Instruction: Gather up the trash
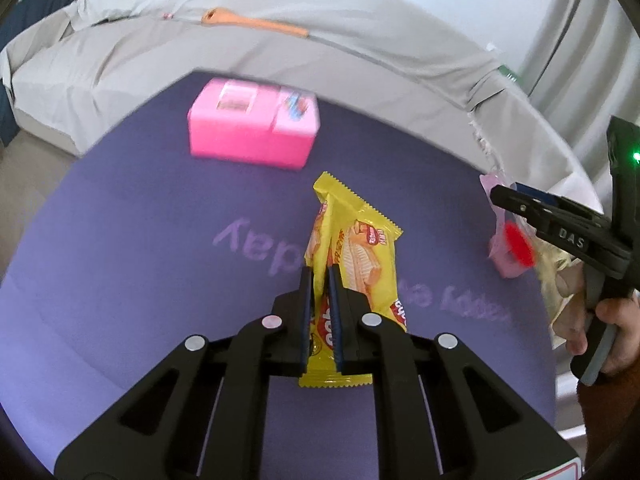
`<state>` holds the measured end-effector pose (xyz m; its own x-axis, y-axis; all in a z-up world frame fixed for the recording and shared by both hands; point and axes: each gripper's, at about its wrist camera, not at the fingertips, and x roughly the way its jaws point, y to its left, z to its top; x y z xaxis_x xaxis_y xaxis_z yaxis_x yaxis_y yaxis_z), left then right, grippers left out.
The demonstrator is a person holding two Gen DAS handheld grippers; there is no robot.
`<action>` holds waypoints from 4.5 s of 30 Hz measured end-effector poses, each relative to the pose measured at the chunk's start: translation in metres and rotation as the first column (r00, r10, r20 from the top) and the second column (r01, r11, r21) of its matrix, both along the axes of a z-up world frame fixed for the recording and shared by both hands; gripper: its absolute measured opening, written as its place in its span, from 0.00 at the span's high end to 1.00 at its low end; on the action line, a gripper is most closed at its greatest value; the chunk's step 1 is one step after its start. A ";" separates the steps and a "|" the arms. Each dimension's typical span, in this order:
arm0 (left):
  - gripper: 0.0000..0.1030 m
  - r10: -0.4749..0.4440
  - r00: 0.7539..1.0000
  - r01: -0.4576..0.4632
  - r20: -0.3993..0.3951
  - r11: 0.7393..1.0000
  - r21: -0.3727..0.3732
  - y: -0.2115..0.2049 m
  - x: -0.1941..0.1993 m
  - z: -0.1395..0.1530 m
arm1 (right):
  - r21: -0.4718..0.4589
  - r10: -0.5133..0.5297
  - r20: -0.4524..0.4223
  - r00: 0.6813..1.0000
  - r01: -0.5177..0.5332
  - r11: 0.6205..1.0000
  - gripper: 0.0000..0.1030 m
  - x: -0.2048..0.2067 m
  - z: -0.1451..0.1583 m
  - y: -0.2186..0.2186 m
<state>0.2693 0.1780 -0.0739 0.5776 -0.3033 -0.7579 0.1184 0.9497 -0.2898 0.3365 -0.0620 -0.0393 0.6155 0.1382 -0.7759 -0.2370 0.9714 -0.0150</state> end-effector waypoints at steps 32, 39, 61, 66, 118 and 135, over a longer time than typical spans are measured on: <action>0.92 -0.455 0.877 0.466 0.153 0.884 -0.043 -0.346 -0.014 0.097 | 0.176 -0.417 0.310 0.854 0.380 0.908 0.55 -0.201 0.102 -0.327; 0.92 -0.520 0.849 0.525 0.096 0.851 -0.031 -0.395 -0.014 0.070 | 0.203 -0.465 0.289 0.837 0.421 0.884 0.55 -0.213 0.083 -0.364; 0.52 -0.457 0.888 0.459 0.048 0.884 -0.086 -0.384 0.007 0.028 | 0.291 -0.414 0.205 0.887 0.348 0.891 0.55 -0.168 0.014 -0.355; 0.49 -0.393 0.914 0.397 0.099 0.917 -0.031 -0.333 -0.019 0.044 | 0.278 -0.418 0.120 0.901 0.374 0.885 0.55 -0.139 -0.031 -0.345; 0.36 -0.054 0.908 -0.101 0.415 0.935 0.341 -0.196 -0.270 0.099 | 0.241 -0.165 0.319 0.933 0.089 0.967 0.42 -0.395 0.024 -0.174; 0.36 -0.060 0.918 -0.087 0.393 0.934 0.347 -0.198 -0.269 0.096 | 0.216 -0.120 0.316 0.941 0.052 0.975 0.42 -0.396 0.021 -0.163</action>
<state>0.0005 -0.0203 0.0218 0.8503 -0.0507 -0.5239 0.1380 0.9820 0.1289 -0.0598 -0.2251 -0.0183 0.8454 0.2060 -0.4928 -0.1680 0.9784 0.1208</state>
